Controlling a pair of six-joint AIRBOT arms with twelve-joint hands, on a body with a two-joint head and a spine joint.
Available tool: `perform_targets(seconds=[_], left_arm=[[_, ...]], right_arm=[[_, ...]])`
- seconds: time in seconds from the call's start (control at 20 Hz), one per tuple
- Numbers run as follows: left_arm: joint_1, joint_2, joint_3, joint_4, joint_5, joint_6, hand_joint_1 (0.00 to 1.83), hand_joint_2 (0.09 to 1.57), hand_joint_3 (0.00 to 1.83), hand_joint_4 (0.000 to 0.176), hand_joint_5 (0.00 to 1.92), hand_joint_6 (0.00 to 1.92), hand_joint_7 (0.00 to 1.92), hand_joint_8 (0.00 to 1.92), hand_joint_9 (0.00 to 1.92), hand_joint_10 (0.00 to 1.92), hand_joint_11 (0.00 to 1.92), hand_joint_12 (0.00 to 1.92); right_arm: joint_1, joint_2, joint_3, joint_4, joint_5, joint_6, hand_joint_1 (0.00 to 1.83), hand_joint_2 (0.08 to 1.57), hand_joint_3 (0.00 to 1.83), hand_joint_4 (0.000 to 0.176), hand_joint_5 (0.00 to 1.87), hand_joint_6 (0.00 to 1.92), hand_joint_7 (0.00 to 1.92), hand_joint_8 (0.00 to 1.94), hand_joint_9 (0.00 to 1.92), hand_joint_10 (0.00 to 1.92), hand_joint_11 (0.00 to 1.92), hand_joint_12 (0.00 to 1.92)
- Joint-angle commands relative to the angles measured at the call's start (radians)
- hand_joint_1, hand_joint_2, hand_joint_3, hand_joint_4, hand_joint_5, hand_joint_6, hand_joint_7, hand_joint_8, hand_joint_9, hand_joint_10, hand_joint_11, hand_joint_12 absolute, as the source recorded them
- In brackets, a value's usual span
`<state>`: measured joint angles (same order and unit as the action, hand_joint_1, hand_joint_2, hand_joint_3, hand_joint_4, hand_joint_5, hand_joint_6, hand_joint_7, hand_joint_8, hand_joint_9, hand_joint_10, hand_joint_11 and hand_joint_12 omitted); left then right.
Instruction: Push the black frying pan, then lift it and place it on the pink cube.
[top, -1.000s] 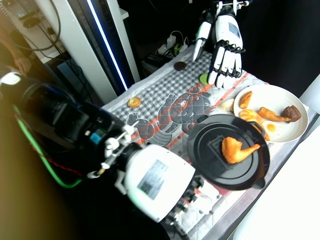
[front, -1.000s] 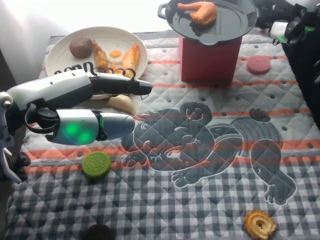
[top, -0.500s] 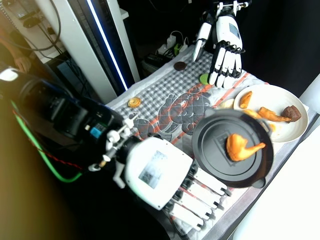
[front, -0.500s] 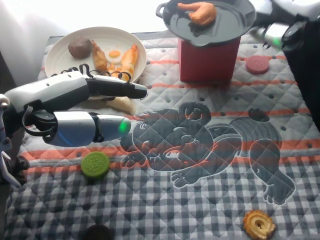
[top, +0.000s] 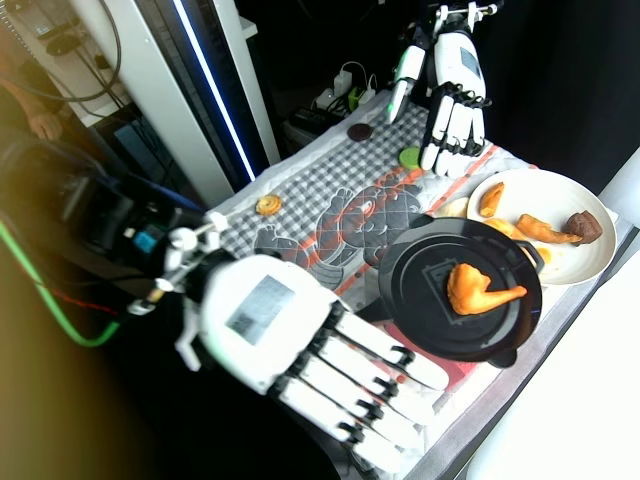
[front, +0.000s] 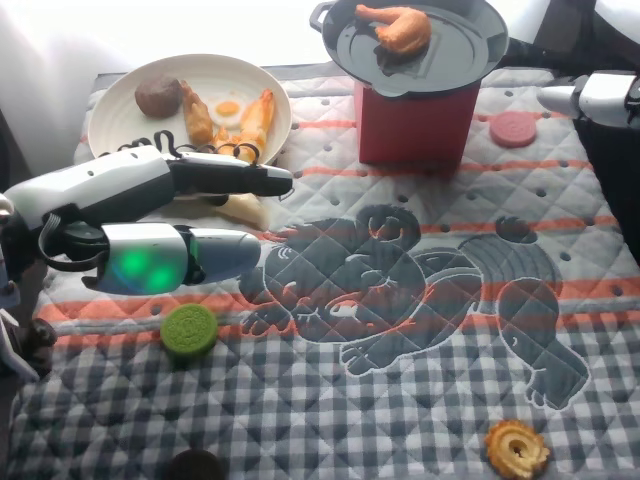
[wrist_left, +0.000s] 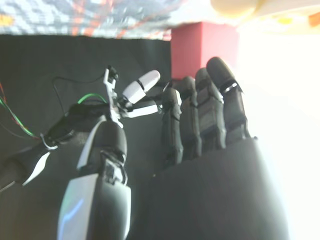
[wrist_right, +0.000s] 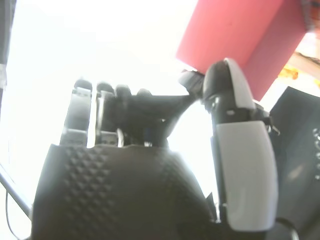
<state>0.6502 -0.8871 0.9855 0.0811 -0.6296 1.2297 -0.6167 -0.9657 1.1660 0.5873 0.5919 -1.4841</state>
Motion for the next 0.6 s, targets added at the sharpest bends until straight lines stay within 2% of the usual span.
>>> perform_targets(seconds=[0.0,0.05,0.1,0.15,0.2,0.25,0.3,0.35,0.4,0.45,0.5,0.55], left_arm=[[-0.004,0.016,-0.004,-0.019,-0.123,-0.007,0.4,1.27,0.0,0.028,0.39,0.0,0.31,0.0,0.25,0.01,0.0,1.03],[0.0,0.022,-0.008,-0.022,-0.129,-0.007,0.4,1.27,0.0,0.033,0.39,0.0,0.31,0.0,0.26,0.01,0.0,1.02],[0.003,0.028,-0.011,-0.023,-0.133,-0.007,0.38,1.26,0.0,0.047,0.38,0.0,0.31,0.0,0.26,0.01,0.0,0.92],[0.008,0.037,-0.018,-0.023,-0.14,-0.007,0.39,1.27,0.0,0.043,0.39,0.0,0.32,0.0,0.26,0.01,0.0,0.89],[0.01,0.043,-0.022,-0.023,-0.144,-0.007,0.39,1.27,0.0,0.043,0.39,0.0,0.32,0.0,0.26,0.01,0.0,0.89],[0.016,0.056,-0.032,-0.023,-0.157,-0.007,0.4,1.28,0.0,0.061,0.37,0.0,0.29,0.0,0.22,0.0,0.0,0.62],[0.022,0.067,-0.04,-0.023,-0.169,-0.007,0.39,1.28,0.0,0.07,0.36,0.0,0.28,0.0,0.2,0.0,0.0,0.59],[0.031,0.085,-0.051,-0.026,-0.196,-0.007,0.36,1.27,0.0,0.1,0.35,0.0,0.24,0.0,0.16,0.0,0.0,0.68],[0.038,0.098,-0.059,-0.03,-0.217,-0.007,0.36,1.28,0.0,0.102,0.34,0.0,0.22,0.0,0.15,0.0,0.0,0.75],[0.042,0.107,-0.065,-0.032,-0.232,-0.007,0.48,1.25,0.0,0.039,0.41,0.01,0.35,0.01,0.3,0.05,0.0,1.21],[0.046,0.122,-0.073,-0.037,-0.259,-0.007,0.48,1.25,0.0,0.037,0.42,0.01,0.39,0.01,0.35,0.05,0.0,1.36],[0.053,0.137,-0.082,-0.046,-0.292,-0.007,0.52,1.25,0.0,0.021,0.4,0.0,0.43,0.01,0.36,0.05,0.0,1.3]], right_arm=[[-0.002,0.024,-0.022,-0.029,0.147,-0.002,0.62,1.16,0.0,0.077,0.0,0.0,0.0,0.0,0.0,0.0,0.0,0.0],[-0.021,0.066,-0.071,-0.05,0.189,-0.002,0.63,1.18,0.0,0.073,0.0,0.0,0.0,0.0,0.0,0.0,0.0,0.0],[-0.036,0.096,-0.105,-0.065,0.218,0.001,0.55,1.17,0.0,0.097,0.0,0.0,0.0,0.0,0.0,0.0,0.0,0.0],[-0.075,0.15,-0.159,-0.11,0.278,0.05,0.5,1.16,0.0,0.103,0.0,0.0,0.0,0.0,0.0,0.0,0.0,0.0],[-0.096,0.171,-0.18,-0.138,0.307,0.093,0.5,1.16,0.0,0.103,0.0,0.0,0.0,0.0,0.0,0.0,0.0,0.0],[-0.143,0.216,-0.216,-0.198,0.375,0.195,0.47,1.15,0.0,0.109,0.0,0.0,0.0,0.0,0.0,0.0,0.0,0.0],[-0.175,0.241,-0.238,-0.22,0.423,0.24,0.48,1.17,0.0,0.117,0.0,0.0,0.0,0.0,0.0,0.0,0.0,0.0],[-0.235,0.288,-0.286,-0.239,0.512,0.273,0.51,1.17,0.0,0.105,0.0,0.0,0.0,0.0,0.0,0.0,0.0,0.0],[-0.284,0.324,-0.326,-0.239,0.578,0.275,0.55,1.18,0.0,0.094,0.0,0.0,0.0,0.0,0.0,0.0,0.0,0.0],[-0.319,0.344,-0.349,-0.239,0.626,0.278,0.58,1.19,0.01,0.096,0.0,0.0,0.0,0.0,0.0,0.0,0.0,0.0],[-0.374,0.37,-0.375,-0.239,0.697,0.294,0.57,1.19,0.01,0.099,0.0,0.0,0.0,0.0,0.0,0.0,0.0,0.0],[-0.439,0.385,-0.391,-0.238,0.781,0.337,0.56,1.19,0.01,0.108,0.0,0.0,0.0,0.0,0.0,0.0,0.0,0.0]])
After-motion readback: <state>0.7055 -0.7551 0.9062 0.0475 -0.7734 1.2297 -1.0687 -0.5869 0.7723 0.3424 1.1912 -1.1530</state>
